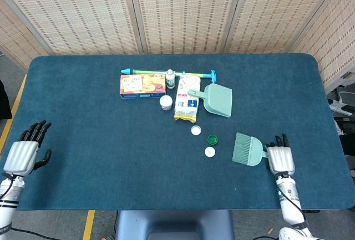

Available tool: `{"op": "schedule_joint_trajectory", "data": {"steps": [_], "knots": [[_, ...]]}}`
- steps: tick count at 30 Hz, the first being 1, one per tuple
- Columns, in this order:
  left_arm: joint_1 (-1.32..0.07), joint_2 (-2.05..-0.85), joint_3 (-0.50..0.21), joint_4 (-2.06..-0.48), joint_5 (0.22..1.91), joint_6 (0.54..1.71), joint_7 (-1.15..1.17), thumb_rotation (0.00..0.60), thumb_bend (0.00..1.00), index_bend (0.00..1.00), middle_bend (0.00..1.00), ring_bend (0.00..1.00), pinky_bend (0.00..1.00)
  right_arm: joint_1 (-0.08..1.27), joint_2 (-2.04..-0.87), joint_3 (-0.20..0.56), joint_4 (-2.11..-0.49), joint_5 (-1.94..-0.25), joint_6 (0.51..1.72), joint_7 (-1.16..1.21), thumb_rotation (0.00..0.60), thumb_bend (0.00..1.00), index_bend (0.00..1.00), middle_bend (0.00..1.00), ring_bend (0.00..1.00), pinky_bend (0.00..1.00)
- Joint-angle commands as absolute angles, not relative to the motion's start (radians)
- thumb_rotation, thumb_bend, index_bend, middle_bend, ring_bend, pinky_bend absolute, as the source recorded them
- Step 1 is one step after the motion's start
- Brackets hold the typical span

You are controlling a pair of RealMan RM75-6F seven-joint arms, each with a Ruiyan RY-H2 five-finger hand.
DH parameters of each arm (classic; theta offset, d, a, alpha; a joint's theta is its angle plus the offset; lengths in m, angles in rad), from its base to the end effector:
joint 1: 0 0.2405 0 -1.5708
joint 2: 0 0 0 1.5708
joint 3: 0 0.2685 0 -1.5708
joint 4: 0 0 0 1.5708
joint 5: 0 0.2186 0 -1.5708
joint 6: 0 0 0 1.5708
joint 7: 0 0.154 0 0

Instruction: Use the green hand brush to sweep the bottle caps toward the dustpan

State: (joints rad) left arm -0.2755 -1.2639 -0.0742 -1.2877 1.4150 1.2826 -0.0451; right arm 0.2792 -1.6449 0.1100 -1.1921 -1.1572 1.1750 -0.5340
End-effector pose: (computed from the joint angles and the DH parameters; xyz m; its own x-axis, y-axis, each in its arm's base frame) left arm -0.3572 0.2711 0.1273 0.5022 0.0687 0.8620 0.8647 -0.0527 -0.4996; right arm -0.3482 -0.2614 -0.0118 0.6510 -0.2689 0.7099 -0.7266 0.0501 0.6853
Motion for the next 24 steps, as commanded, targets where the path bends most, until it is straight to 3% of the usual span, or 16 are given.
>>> {"op": "schedule_joint_trajectory", "data": {"steps": [1, 16, 20, 24], "knots": [[-0.276, -1.264, -0.075, -1.288, 1.414, 1.282, -0.045, 0.6, 0.46, 0.0, 0.0, 0.04, 0.17, 0.281, -1.646, 0.108, -1.194, -1.16, 1.177, -0.539, 0.6, 0.33, 0.51, 0.44, 0.12, 0.0], [-0.276, -1.265, -0.075, -1.282, 1.415, 1.282, -0.05, 0.6, 0.46, 0.0, 0.0, 0.04, 0.17, 0.286, -1.649, 0.102, -1.195, -1.178, 1.187, -0.527, 0.6, 0.35, 0.69, 0.58, 0.24, 0.0], [-0.276, -1.266, -0.076, -1.283, 1.415, 1.283, -0.048, 0.6, 0.46, 0.0, 0.0, 0.04, 0.17, 0.29, -1.662, 0.103, -1.169, -1.199, 1.205, -0.518, 0.6, 0.39, 0.79, 0.66, 0.3, 0.01], [-0.275, -1.265, -0.076, -1.289, 1.415, 1.286, -0.043, 0.6, 0.46, 0.0, 0.0, 0.04, 0.17, 0.298, -1.685, 0.103, -1.123, -1.235, 1.225, -0.488, 0.6, 0.44, 0.97, 0.78, 0.43, 0.08]]}}
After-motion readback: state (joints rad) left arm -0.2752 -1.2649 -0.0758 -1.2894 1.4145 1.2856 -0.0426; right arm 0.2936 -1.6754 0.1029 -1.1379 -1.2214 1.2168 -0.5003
